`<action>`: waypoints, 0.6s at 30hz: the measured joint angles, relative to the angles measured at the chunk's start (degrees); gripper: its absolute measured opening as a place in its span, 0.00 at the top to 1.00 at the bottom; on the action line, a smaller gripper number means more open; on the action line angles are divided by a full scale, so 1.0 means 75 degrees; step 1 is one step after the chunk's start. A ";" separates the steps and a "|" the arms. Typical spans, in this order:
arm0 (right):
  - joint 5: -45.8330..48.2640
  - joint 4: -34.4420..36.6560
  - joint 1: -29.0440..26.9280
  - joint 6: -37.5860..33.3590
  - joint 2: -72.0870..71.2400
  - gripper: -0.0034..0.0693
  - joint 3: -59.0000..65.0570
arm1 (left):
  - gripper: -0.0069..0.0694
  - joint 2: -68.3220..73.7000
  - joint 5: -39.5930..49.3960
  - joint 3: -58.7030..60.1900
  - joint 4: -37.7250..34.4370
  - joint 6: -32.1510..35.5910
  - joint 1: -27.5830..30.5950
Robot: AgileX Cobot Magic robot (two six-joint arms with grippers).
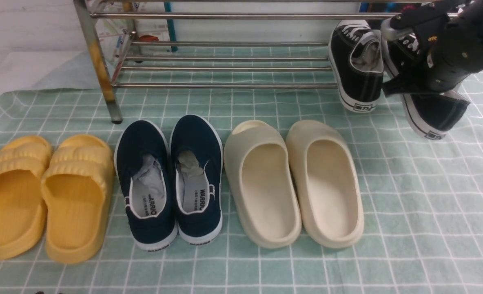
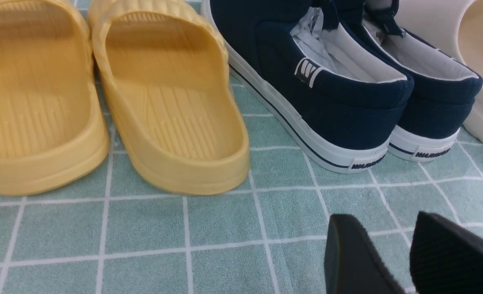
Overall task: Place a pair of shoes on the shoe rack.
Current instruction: Use the right arm to put a shoe into the shoe rack
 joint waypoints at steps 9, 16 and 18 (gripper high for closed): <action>-0.0176 -0.0159 -0.0190 0.0179 0.0920 0.93 -0.1284 | 0.60 0.0000 0.0000 0.0000 0.0000 0.0000 0.0000; -0.0346 -0.0131 -0.0263 0.0202 0.1439 0.92 -0.1549 | 0.60 0.0000 0.0000 0.0000 0.0000 0.0000 0.0000; -0.0425 -0.0132 -0.0263 0.0202 0.1449 0.89 -0.1550 | 0.60 0.0000 0.0000 0.0000 0.0000 0.0000 0.0000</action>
